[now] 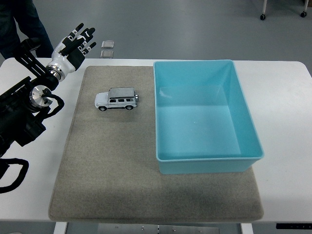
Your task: Left hand put the white car in the blue box
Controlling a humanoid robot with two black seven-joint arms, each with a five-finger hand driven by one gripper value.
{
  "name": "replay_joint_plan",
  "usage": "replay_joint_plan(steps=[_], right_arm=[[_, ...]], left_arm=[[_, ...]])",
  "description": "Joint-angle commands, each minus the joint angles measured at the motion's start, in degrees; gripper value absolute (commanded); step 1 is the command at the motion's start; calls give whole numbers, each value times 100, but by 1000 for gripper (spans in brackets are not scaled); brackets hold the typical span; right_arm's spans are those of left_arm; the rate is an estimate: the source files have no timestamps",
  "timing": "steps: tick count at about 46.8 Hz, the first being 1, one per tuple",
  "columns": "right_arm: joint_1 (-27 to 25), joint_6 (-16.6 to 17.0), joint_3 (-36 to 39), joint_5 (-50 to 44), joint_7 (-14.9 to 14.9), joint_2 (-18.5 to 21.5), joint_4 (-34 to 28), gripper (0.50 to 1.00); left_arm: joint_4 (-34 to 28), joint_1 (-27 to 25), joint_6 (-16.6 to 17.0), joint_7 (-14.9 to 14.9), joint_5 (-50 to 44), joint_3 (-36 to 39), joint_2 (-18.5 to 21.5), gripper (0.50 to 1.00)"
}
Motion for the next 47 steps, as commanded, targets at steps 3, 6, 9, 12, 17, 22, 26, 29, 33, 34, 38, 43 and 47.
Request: replay_joint_plan(steps=[3, 6, 9, 12, 17, 22, 26, 29, 33, 34, 38, 43, 47], right_arm=[[0, -1, 0, -4, 0, 0, -3, 936], [0, -1, 0, 5, 0, 0, 5, 936], [0, -1, 0, -4, 0, 0, -3, 936], [0, -1, 0, -4, 0, 0, -3, 936], [0, -1, 0, 5, 0, 0, -3, 936], [0, -1, 0, 5, 0, 0, 5, 936], [0, -1, 0, -4, 0, 0, 5, 936], [0, -1, 0, 5, 0, 0, 5, 936], [0, -1, 0, -4, 0, 0, -3, 936], [0, -1, 0, 5, 0, 0, -3, 936], [0, -1, 0, 5, 0, 0, -3, 936], [0, -1, 0, -4, 0, 0, -3, 936], [0, -1, 0, 5, 0, 0, -3, 936]], left_arm=[[-17, -9, 1, 0, 0, 4, 0, 1000], [-8, -9, 1, 0, -9, -49, 0, 1000], [-8, -9, 10, 0, -18, -66, 0, 1000], [-8, -9, 10, 0, -18, -66, 0, 999], [-8, -17, 28, 0, -18, -58, 0, 1000], [-8, -44, 282, 0, -18, -66, 0, 1000], [-8, -79, 441, 0, 35, 30, -9, 999], [-17, -79, 485, 0, 44, 48, -18, 999], [-8, -79, 494, 0, 52, 57, -18, 999], [-8, -70, 494, 0, 52, 57, -18, 999], [-17, -61, 494, 0, 70, 57, -18, 999], [-17, -61, 494, 9, 79, 127, -9, 999], [-17, -61, 467, 0, 79, 232, -9, 999]])
